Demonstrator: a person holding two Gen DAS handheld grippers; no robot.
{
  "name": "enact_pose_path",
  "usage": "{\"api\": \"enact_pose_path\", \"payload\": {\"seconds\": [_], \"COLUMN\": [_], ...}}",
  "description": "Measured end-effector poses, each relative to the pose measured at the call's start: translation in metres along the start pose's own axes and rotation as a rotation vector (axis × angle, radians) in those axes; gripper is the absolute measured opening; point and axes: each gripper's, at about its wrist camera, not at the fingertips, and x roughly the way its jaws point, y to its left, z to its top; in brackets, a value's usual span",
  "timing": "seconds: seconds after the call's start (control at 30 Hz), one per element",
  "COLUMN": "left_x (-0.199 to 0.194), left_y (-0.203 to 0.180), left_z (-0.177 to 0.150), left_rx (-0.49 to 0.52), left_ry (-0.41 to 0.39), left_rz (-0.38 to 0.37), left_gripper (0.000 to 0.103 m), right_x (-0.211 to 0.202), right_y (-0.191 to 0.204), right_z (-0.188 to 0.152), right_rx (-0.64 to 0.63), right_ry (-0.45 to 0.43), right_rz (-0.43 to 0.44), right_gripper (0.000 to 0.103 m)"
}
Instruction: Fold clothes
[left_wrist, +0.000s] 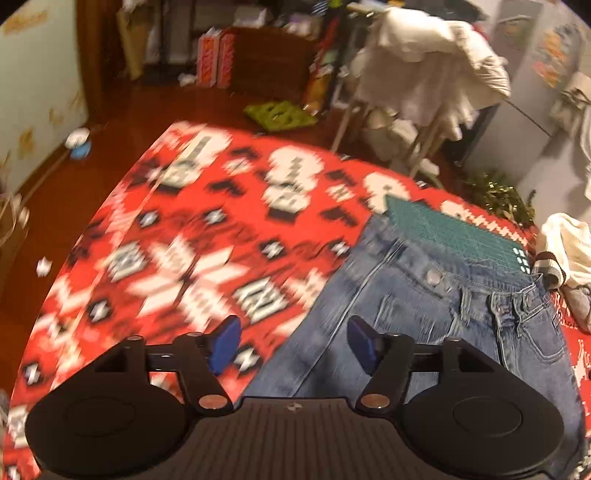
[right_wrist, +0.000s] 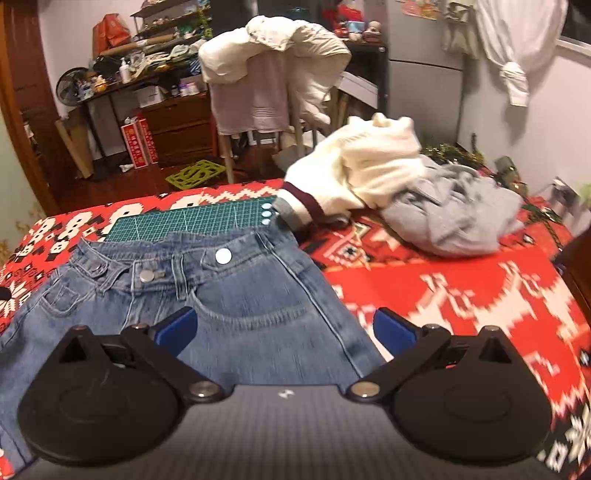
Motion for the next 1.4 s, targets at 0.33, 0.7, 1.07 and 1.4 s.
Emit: {"api": "enact_pose_path", "payload": {"seconds": [0.33, 0.7, 1.07, 1.4], "left_x": [0.046, 0.091, 0.086, 0.075], "left_y": [-0.033, -0.035, -0.037, -0.045], "left_z": [0.031, 0.042, 0.039, 0.049], "left_rx": [0.111, 0.152, 0.161, 0.179], "left_ry": [-0.076, 0.030, 0.061, -0.038], "left_rz": [-0.066, -0.082, -0.122, -0.046], "left_gripper": [0.072, 0.047, 0.013, 0.007], "right_x": [0.052, 0.123, 0.124, 0.134], "right_y": [-0.024, -0.030, -0.021, -0.011], "right_z": [0.026, 0.043, 0.035, 0.053], "right_rx": [0.040, -0.043, -0.073, -0.036], "right_ry": [-0.079, 0.052, 0.035, -0.026], "right_rz": [0.116, 0.107, 0.092, 0.065], "right_gripper": [0.102, 0.028, 0.010, 0.006]}}
